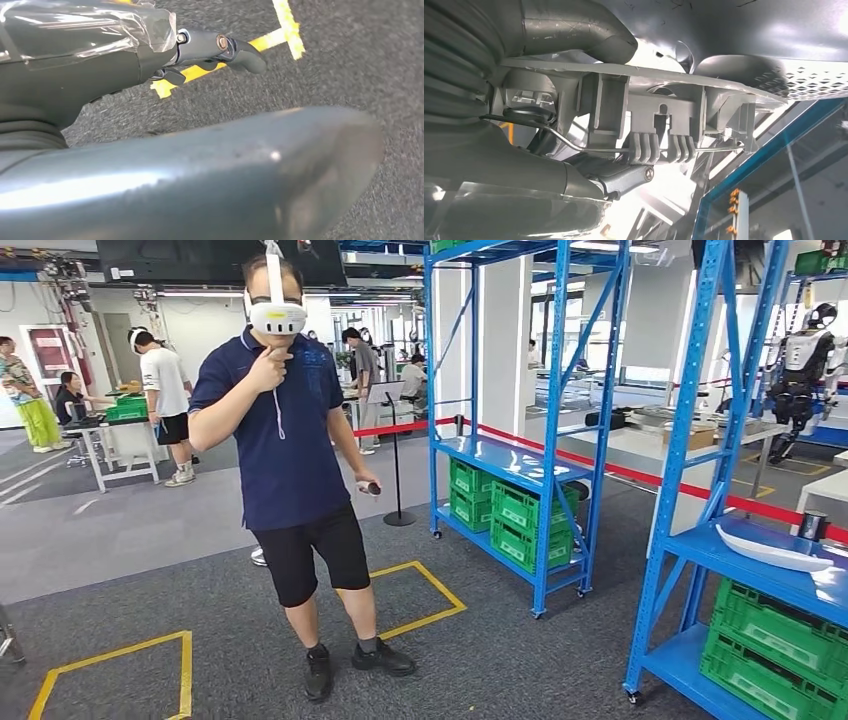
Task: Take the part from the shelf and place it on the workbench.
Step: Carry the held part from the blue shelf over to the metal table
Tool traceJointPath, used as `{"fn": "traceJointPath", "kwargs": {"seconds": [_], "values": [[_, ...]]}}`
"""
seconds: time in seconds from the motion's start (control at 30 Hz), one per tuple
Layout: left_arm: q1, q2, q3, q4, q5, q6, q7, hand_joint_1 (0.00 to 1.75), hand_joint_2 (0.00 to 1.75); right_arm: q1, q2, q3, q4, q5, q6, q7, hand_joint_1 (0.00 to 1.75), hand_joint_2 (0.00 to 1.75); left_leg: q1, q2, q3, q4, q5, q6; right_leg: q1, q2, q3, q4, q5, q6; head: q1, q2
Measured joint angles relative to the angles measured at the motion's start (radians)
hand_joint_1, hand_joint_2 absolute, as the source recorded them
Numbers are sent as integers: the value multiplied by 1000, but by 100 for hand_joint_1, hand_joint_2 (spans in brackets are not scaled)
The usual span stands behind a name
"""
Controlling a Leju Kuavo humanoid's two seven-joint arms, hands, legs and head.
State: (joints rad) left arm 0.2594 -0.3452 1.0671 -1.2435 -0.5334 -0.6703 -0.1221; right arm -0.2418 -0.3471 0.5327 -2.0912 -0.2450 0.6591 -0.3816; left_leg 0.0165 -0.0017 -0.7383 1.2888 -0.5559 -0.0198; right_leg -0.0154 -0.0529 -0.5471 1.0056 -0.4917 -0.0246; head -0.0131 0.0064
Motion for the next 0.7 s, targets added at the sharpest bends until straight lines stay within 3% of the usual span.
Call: {"fn": "traceJointPath", "kwargs": {"seconds": [0.07,0.1,0.17,0.2,0.27,0.33,0.4,0.47,0.5,0.53,0.6,0.67,0.7], "values": [[5,0,-3,-3,2,-2,0,0,0,1,0,0,0,0,1,0,175,175,-1,18,56,-110,62,5,2,-22,6,0,-5,2,0,0],[6,0,-4,-6,3,-3,0,0,0,1,0,-1,0,0,1,0,175,175,-7,44,93,-181,86,10,4,-32,11,0,-9,5,0,0],[5,0,-7,-11,4,-4,0,0,0,1,0,-1,0,-1,2,-1,175,175,-18,81,138,-266,106,21,9,-50,17,-1,-15,13,0,0],[5,0,-9,-13,5,-5,0,0,0,1,0,-1,0,-1,2,-1,175,175,-23,83,140,-275,103,25,10,-61,20,-2,-17,17,0,0],[9,0,-10,-15,5,-6,0,0,0,1,1,-2,0,-2,3,-1,175,175,-22,55,144,-285,109,35,8,-76,25,-5,-21,27,0,0],[10,-1,-11,-16,5,-7,0,0,0,1,1,-4,0,-2,3,-2,175,175,-16,27,157,-304,121,47,6,-36,14,26,-41,32,0,0],[8,-1,-14,-17,5,-8,0,0,0,2,-1,-6,1,-3,3,-3,175,175,-13,-2,162,-312,128,54,4,28,-45,145,-91,27,3,0],[6,-1,-18,-17,1,-9,-1,0,0,4,-3,-7,2,-2,3,-5,175,175,-14,-33,160,-311,130,56,3,49,-119,279,-131,27,6,0],[6,-1,-18,-17,-2,-11,-2,0,0,5,-4,-8,3,-1,3,-5,175,175,-14,-49,161,-310,129,56,2,51,-136,299,-129,33,6,0],[6,-1,-19,-17,-7,-12,-4,0,0,6,-5,-8,3,0,3,-6,175,175,-13,-66,162,-310,129,55,-1,53,-132,276,-110,41,6,0],[6,-1,-19,-17,-15,-15,-7,0,0,7,-7,-9,3,1,3,-8,175,175,-11,-96,163,-306,127,50,-10,78,-79,137,-41,59,8,0],[5,-1,-19,-17,-20,-17,-9,0,0,8,-7,-9,3,2,3,-10,175,175,-13,-122,157,-296,121,39,-13,110,-32,27,9,56,8,0],[5,-1,-18,-17,-21,-18,-10,0,0,8,-7,-10,3,2,3,-10,175,175,-13,-132,153,-293,121,33,-12,117,-24,9,17,47,7,0]]}}
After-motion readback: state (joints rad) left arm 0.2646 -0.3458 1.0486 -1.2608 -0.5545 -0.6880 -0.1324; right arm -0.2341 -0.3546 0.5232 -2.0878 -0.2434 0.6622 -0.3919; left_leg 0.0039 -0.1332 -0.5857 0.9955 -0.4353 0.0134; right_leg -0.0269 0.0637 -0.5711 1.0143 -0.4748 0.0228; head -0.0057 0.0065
